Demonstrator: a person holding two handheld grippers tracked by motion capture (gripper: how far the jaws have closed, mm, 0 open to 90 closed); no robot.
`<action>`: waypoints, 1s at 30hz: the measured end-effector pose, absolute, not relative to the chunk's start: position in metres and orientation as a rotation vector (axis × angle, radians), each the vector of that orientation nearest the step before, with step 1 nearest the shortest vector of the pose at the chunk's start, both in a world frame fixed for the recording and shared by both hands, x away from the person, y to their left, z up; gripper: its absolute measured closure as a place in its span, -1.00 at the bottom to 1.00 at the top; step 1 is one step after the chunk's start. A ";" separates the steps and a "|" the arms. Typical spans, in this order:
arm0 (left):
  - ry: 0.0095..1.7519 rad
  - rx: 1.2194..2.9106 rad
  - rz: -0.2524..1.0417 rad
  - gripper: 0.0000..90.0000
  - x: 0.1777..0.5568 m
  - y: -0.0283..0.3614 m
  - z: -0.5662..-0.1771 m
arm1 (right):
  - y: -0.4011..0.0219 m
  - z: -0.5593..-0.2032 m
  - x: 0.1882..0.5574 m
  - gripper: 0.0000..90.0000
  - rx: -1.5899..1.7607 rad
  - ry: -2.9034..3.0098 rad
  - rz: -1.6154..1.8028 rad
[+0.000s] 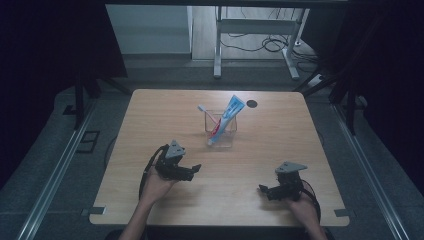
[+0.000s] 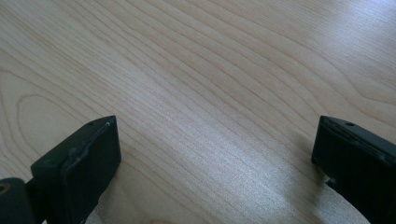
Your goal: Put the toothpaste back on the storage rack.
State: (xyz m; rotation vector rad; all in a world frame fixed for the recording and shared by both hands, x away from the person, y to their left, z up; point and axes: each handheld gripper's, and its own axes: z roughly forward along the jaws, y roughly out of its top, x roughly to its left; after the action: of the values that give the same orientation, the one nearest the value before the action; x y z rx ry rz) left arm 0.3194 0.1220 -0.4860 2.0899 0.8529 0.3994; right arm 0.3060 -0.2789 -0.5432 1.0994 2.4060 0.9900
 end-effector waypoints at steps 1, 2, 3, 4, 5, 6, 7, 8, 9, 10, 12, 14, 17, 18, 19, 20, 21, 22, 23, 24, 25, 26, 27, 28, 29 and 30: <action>0.859 2.089 0.397 -0.70 0.318 0.123 -0.489 | -0.279 -0.543 0.306 -0.98 1.099 2.406 0.990; 0.864 2.089 0.396 -0.70 0.316 0.124 -0.491 | -0.279 -0.543 0.306 -0.98 1.099 2.407 0.990; 0.867 2.091 0.392 -0.70 0.315 0.125 -0.494 | -0.279 -0.543 0.306 -0.98 1.095 2.407 0.992; 0.870 2.094 0.391 -0.70 0.314 0.126 -0.496 | -0.279 -0.543 0.306 -0.98 1.095 2.406 0.991; 0.875 2.094 0.387 -0.70 0.313 0.127 -0.498 | -0.279 -0.543 0.306 -0.98 1.095 2.407 0.991; 0.879 2.093 0.387 -0.70 0.312 0.127 -0.500 | -0.279 -0.543 0.306 -0.98 1.096 2.406 0.990; 0.882 2.094 0.384 -0.70 0.310 0.129 -0.503 | -0.279 -0.543 0.306 -0.98 1.096 2.406 0.990; 0.888 2.092 0.382 -0.70 0.309 0.129 -0.505 | -0.279 -0.543 0.306 -0.98 1.099 2.407 0.991; 0.892 2.091 0.379 -0.70 0.308 0.130 -0.507 | -0.279 -0.543 0.306 -0.98 1.100 2.407 0.990; 0.897 2.089 0.379 -0.70 0.306 0.131 -0.509 | -0.279 -0.543 0.306 -0.98 1.104 2.405 0.990; 0.905 2.094 0.383 -0.70 0.303 0.132 -0.513 | -0.279 -0.543 0.306 -0.98 1.103 2.404 0.990; 0.910 2.096 0.381 -0.70 0.301 0.134 -0.517 | -0.279 -0.543 0.306 -0.98 1.104 2.405 0.991; 0.926 2.111 0.372 -0.70 0.298 0.136 -0.524 | -0.279 -0.543 0.306 -0.98 1.100 2.404 0.992; 0.931 2.116 0.368 -0.70 0.297 0.137 -0.526 | -0.279 -0.543 0.306 -0.98 1.099 2.403 0.992; 0.934 2.121 0.367 -0.70 0.296 0.137 -0.528 | -0.279 -0.543 0.306 -0.98 1.099 2.403 0.992; 0.937 2.127 0.366 -0.70 0.295 0.138 -0.531 | -0.279 -0.543 0.306 -0.98 1.099 2.404 0.993; 0.942 2.133 0.367 -0.70 0.294 0.138 -0.533 | -0.279 -0.543 0.306 -0.98 1.098 2.403 0.992; 0.944 2.139 0.366 -0.70 0.294 0.138 -0.534 | -0.279 -0.543 0.306 -0.98 1.099 2.403 0.992; 0.949 2.146 0.368 -0.70 0.293 0.138 -0.536 | -0.279 -0.543 0.306 -0.98 1.098 2.404 0.993; 0.954 2.151 0.367 -0.70 0.293 0.138 -0.537 | -0.279 -0.543 0.306 -0.98 1.098 2.404 0.993; 0.959 2.165 0.371 -0.70 0.293 0.137 -0.539 | -0.279 -0.543 0.306 -0.98 1.098 2.404 0.993; 0.961 2.171 0.374 -0.70 0.293 0.136 -0.540 | -0.279 -0.543 0.306 -0.98 1.098 2.404 0.993; 0.970 2.180 0.377 -0.70 0.292 0.136 -0.542 | -0.279 -0.543 0.306 -0.98 1.099 2.404 0.993; 0.973 2.193 0.378 -0.70 0.292 0.135 -0.544 | -0.279 -0.543 0.306 -0.98 1.098 2.404 0.992; 0.979 2.201 0.373 -0.70 0.293 0.135 -0.544 | -0.279 -0.543 0.306 -0.98 1.098 2.404 0.992; 0.982 2.198 0.379 -0.70 0.293 0.135 -0.544 | -0.279 -0.543 0.306 -0.98 1.098 2.404 0.993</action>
State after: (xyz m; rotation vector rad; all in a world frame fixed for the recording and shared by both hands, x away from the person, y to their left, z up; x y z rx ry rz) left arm 0.2928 0.1347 -0.5436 2.1976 0.9816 0.3795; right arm 0.3060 -0.2787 -0.5433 1.0978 2.4040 0.9926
